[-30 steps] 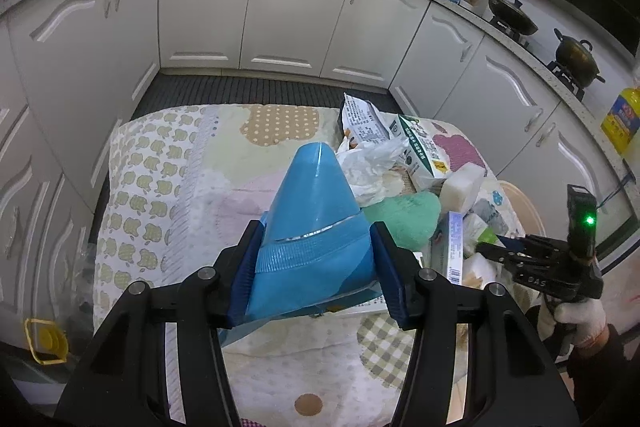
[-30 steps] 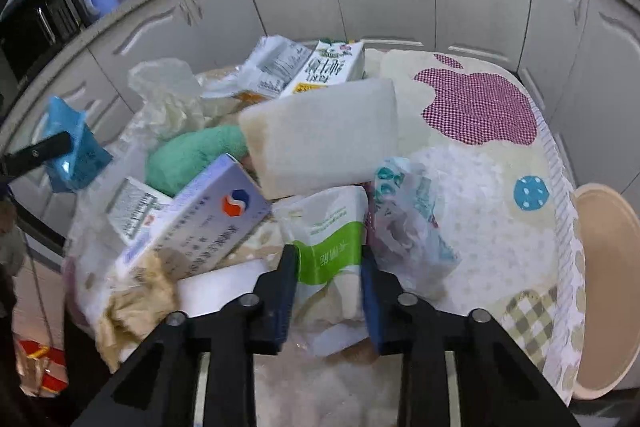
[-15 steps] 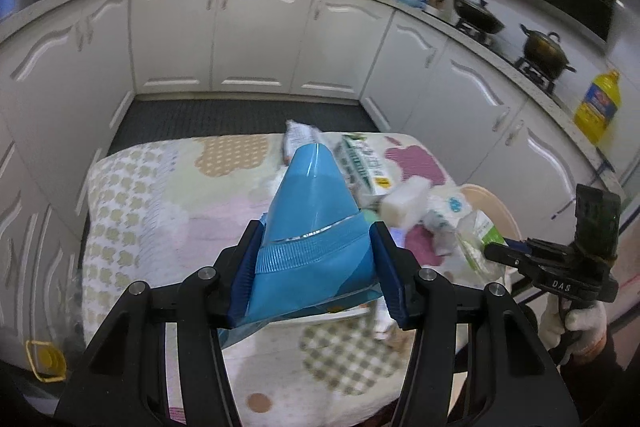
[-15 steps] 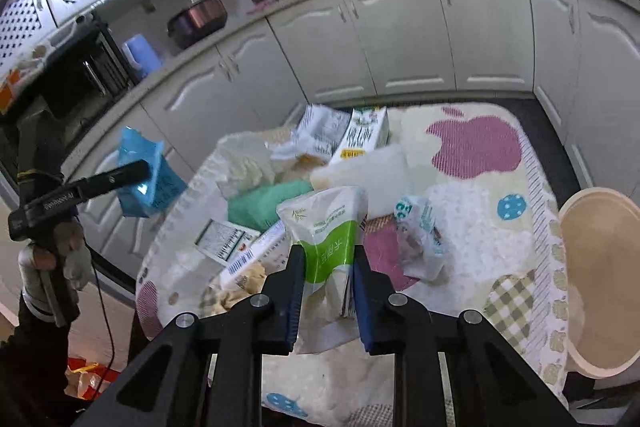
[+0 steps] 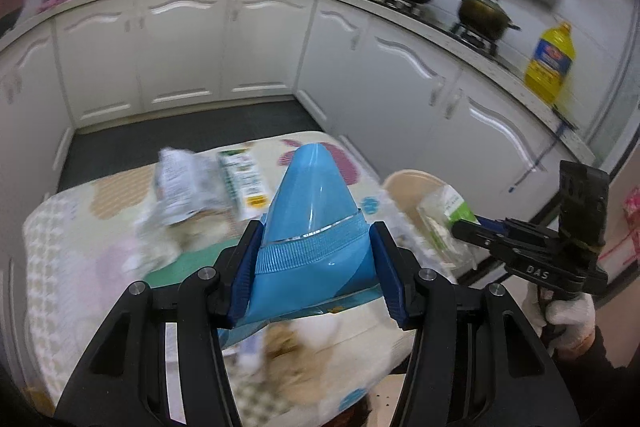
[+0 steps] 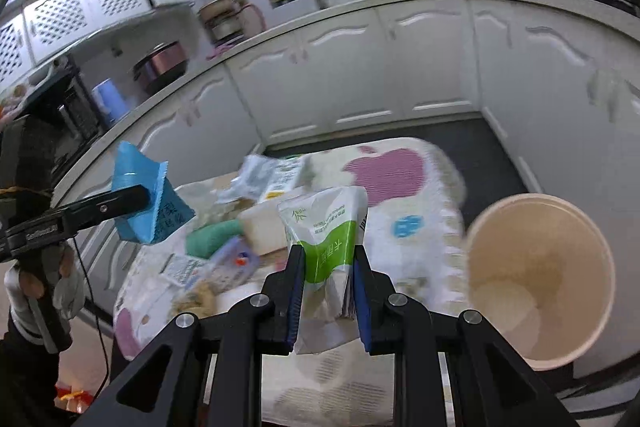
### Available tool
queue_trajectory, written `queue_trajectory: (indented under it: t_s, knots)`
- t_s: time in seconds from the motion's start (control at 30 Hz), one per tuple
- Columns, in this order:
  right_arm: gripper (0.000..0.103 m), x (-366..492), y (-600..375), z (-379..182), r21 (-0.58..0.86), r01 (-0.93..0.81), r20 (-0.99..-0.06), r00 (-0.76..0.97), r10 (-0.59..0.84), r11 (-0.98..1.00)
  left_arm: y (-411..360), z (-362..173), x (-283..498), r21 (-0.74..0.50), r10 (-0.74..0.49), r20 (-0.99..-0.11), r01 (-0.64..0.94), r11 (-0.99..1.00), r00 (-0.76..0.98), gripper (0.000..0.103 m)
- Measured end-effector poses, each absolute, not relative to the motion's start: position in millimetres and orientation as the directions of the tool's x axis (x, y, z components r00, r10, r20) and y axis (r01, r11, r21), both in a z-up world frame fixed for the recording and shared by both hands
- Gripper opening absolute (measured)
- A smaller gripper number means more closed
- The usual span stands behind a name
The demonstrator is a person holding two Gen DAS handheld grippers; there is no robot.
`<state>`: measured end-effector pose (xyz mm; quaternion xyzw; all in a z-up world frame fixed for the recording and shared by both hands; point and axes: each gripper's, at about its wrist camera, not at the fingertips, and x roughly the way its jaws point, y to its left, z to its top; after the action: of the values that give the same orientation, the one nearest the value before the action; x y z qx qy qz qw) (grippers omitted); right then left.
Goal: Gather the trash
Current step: 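Carry both held items over the beige bin, then open the right gripper then the left gripper to drop items into the bin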
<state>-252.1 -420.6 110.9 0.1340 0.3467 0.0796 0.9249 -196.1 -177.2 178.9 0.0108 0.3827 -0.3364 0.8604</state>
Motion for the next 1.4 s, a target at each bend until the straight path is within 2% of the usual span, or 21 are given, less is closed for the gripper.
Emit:
queue_trajectory:
  t_s: [0.3,0.57,1.0,1.07,1.13,1.27,1.4]
  knots:
    - [0.022,-271,-495,106,0.264,0.125,-0.641,0.763,0.077,0.956,-283,176,-198,-0.218,-0.611,-0.694,0.698,0.682,0.380,0.052]
    - [0.022,-276,-548,82,0.228,0.273,-0.690,0.723,-0.043,0.935,-361,162,-194,-0.236,-0.614,-0.729,0.731,0.640,0.303,0.052]
    - [0.022,-262,-593,36,0.208,0.404,-0.764,0.636,-0.110,0.891,-448,119,-181,-0.254,-0.577,-0.776,0.711,0.656,0.255,0.052]
    - [0.028,-260,-597,29,0.195,0.416,-0.773,0.623,-0.122,0.888,-457,112,-178,-0.271,-0.580,-0.778,0.702,0.658,0.243,0.053]
    - [0.046,-257,-599,25,0.183,0.432,-0.778,0.613,-0.139,0.883,-464,107,-177,-0.287,-0.584,-0.778,0.697,0.657,0.231,0.055]
    - [0.047,-261,-598,26,0.186,0.439,-0.768,0.623,-0.149,0.879,-468,96,-170,-0.360,-0.622,-0.762,0.679,0.640,0.182,0.066]
    - [0.047,-267,-595,25,0.189,0.437,-0.771,0.620,-0.143,0.879,-466,90,-167,-0.387,-0.624,-0.765,0.661,0.644,0.161,0.071]
